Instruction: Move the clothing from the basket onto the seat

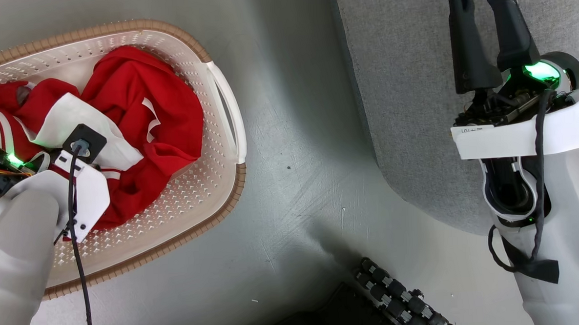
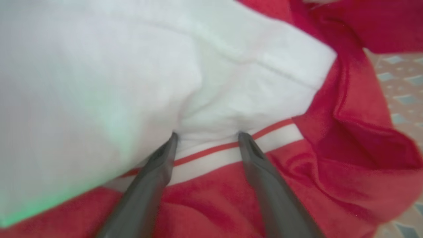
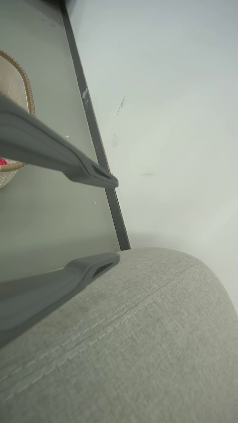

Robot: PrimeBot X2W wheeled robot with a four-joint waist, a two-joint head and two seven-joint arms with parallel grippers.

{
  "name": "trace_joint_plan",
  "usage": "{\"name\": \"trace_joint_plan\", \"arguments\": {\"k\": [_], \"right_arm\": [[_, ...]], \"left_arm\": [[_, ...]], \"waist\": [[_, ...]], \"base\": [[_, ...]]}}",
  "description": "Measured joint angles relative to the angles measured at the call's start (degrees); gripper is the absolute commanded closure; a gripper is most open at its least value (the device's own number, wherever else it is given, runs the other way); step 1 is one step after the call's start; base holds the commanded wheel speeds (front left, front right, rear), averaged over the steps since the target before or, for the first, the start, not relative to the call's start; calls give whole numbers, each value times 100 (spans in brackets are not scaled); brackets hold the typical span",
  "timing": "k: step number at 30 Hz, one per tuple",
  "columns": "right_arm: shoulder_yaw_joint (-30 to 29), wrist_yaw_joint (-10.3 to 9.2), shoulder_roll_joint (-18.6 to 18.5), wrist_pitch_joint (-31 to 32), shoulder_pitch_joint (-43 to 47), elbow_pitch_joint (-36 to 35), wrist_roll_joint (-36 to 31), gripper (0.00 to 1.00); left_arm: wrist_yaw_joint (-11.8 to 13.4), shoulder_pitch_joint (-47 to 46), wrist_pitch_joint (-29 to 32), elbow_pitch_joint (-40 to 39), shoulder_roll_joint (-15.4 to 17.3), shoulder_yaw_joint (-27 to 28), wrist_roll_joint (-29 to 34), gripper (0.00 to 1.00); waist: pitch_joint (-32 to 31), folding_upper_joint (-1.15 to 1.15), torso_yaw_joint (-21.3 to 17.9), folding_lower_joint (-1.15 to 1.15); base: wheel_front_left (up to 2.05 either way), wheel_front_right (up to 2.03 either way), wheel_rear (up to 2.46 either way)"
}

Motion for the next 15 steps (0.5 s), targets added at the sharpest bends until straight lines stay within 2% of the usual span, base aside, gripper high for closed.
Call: {"name": "trace_joint_plan", "arguments": {"k": [1, 2, 3, 13, 15], "right_arm": [[2, 0, 1, 0, -1, 1, 0, 0], [2, 0, 1, 0, 0, 2, 0, 0], [2, 0, 1, 0, 0, 3, 0, 0], [-7, 0, 2, 0, -16, 11, 26, 0], [-55, 0, 2, 0, -87, -25, 321, 0]], "left_arm": [[-2, -22, 10, 22, -3, 1, -1, 54], [-2, -40, 9, 42, -1, 8, -3, 92], [-2, -54, 7, 51, -1, 21, -22, 100], [-26, -104, -221, 162, -27, 87, -141, 100], [-33, -104, -386, 171, -63, 88, -189, 100]], "waist": [[1, 0, -3, 0], [2, 0, -6, 0], [3, 0, -9, 0], [-22, 0, -19, 0], [-47, 0, -12, 0]], "base": [[0, 0, 0], [0, 0, 0], [0, 0, 0], [0, 0, 0], [0, 0, 0]]}}
